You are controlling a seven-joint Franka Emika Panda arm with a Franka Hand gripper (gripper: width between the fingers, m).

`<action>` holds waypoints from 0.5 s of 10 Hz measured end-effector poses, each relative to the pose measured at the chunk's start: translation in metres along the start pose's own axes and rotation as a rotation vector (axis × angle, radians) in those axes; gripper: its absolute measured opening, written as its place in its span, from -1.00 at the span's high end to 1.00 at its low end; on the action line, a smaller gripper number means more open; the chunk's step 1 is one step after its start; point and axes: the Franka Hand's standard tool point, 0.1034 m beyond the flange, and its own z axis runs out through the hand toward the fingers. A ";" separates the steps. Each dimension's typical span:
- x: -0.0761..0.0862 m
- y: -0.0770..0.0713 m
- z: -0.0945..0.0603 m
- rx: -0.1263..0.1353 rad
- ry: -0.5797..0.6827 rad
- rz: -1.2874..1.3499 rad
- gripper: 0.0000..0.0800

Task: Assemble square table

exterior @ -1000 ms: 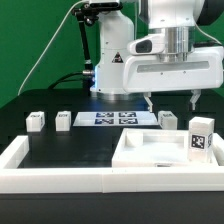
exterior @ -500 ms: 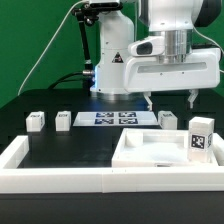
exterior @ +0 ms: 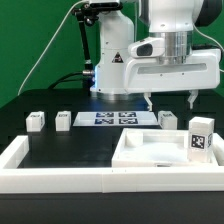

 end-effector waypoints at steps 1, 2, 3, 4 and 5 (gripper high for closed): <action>-0.010 -0.004 0.002 0.006 -0.096 -0.008 -0.62; -0.010 -0.006 0.002 0.013 -0.172 -0.008 -0.62; -0.010 -0.005 0.005 0.014 -0.234 -0.002 -0.62; -0.013 -0.004 0.008 0.014 -0.305 0.008 -0.62; -0.017 -0.002 0.011 0.011 -0.368 0.026 -0.62</action>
Offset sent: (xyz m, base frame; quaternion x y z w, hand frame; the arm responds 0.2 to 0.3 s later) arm -0.0047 -0.0090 -0.0108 -0.0162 -0.2013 -0.0066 0.9794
